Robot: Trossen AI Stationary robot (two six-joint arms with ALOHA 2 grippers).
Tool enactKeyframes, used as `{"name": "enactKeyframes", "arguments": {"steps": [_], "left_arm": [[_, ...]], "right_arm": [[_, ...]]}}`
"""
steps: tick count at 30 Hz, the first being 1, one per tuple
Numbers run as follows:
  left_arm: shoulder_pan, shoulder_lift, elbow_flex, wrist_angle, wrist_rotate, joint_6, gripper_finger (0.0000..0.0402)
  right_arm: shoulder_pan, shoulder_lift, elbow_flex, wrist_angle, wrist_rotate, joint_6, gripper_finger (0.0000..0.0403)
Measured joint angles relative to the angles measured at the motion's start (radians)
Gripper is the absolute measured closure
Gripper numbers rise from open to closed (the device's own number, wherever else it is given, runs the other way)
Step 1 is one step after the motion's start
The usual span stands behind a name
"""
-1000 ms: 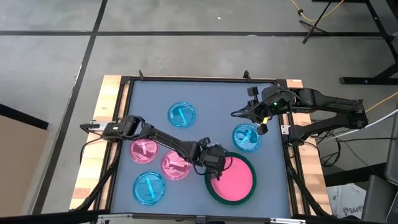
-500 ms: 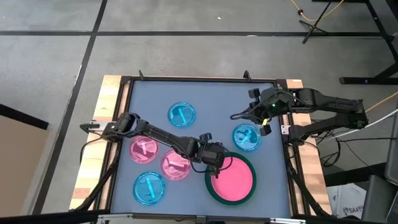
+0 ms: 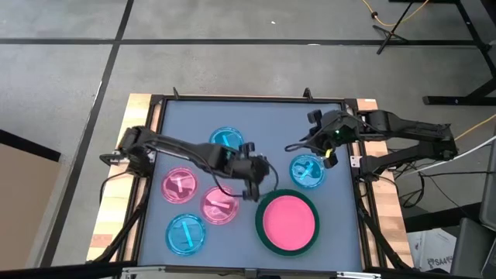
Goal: Stack plastic plates
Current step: Stack the top right blue plate on top of the pink plate
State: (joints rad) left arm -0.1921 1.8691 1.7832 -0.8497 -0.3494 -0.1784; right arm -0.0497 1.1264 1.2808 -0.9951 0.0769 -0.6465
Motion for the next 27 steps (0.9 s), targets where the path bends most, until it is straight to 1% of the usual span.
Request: {"name": "enactKeyframes", "arguments": {"steps": [6,9,11,13,16,18,23,27], "left_arm": [[0.019,-0.133,0.000,-0.075,-0.053,0.056,0.0290],[0.017,-0.207,-0.053,-0.069,-0.062,0.059,0.0290],[0.017,-0.263,-0.127,-0.048,-0.065,0.056,0.0290],[0.014,-0.326,-0.232,0.001,-0.071,0.041,0.0290],[0.011,-0.425,-0.405,0.135,-0.065,0.031,0.0290],[0.011,-0.487,-0.519,0.221,-0.039,0.029,0.0290],[0.013,-0.599,-0.743,0.421,0.004,0.023,0.0290],[0.013,-0.646,-0.877,0.525,0.011,-0.016,0.0290]], "right_arm": [[-0.064,0.025,0.000,-0.007,-0.026,-0.015,0.0329],[-0.099,0.037,0.000,-0.014,-0.027,-0.023,0.0329],[-0.124,0.039,-0.004,-0.019,-0.035,-0.038,0.0329],[-0.141,0.036,-0.029,0.005,-0.035,-0.039,0.0329],[-0.172,0.034,-0.081,0.001,-0.042,-0.040,0.0329],[-0.191,0.031,-0.119,0.010,-0.043,-0.040,0.0329],[-0.252,0.032,-0.244,0.065,-0.050,-0.041,0.0329],[-0.320,0.032,-0.337,0.125,-0.159,-0.041,0.0329]]}}
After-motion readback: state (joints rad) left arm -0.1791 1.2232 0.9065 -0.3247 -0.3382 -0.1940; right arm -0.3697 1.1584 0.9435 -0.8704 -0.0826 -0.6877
